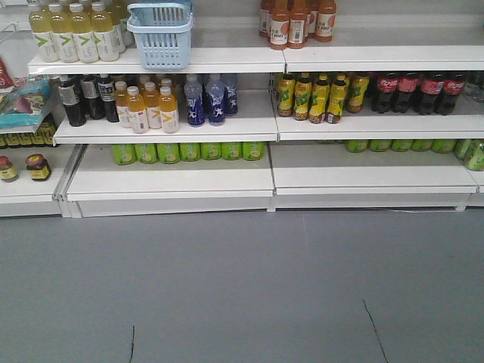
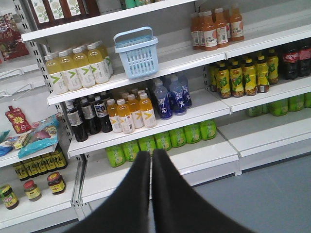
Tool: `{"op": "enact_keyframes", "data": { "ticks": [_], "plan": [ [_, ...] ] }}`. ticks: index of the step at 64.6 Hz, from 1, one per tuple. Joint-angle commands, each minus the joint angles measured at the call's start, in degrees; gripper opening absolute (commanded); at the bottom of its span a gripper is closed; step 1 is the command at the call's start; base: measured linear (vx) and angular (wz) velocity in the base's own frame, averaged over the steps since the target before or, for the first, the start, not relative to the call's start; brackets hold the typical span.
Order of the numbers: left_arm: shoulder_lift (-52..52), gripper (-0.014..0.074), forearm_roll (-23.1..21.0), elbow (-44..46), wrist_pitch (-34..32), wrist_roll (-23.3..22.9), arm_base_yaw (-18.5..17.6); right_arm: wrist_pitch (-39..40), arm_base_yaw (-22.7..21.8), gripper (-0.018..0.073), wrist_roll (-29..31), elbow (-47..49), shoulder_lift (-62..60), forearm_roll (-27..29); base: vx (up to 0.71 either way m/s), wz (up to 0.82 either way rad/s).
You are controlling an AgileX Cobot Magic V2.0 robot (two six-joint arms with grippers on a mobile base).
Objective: Place coke in basket with both arms
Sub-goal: 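Drive the base toward the shelf holding the light-blue basket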
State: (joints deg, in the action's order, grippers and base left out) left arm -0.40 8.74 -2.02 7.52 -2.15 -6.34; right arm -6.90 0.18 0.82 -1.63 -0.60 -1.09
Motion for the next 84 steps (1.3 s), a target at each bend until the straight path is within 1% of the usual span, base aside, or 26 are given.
{"op": "enact_keyframes", "data": {
  "ticks": [1, 53, 84],
  "plan": [
    [-1.16, -0.0006, -0.01, 1.88, -3.81, -0.44, -0.11, 4.53, -0.06, -0.0010, 0.17, -0.45, -0.75, -0.24, 0.00, 0.00],
    [-1.16, -0.0006, -0.01, 1.88, -3.81, -0.44, -0.11, 4.60, -0.06, -0.0010, 0.17, -0.45, -0.75, -0.24, 0.00, 0.00],
    [-1.16, -0.0006, -0.01, 1.88, -3.81, -0.44, -0.11, 4.60, -0.06, -0.0010, 0.17, -0.45, -0.75, -0.24, 0.11, 0.05]
  ]
}}
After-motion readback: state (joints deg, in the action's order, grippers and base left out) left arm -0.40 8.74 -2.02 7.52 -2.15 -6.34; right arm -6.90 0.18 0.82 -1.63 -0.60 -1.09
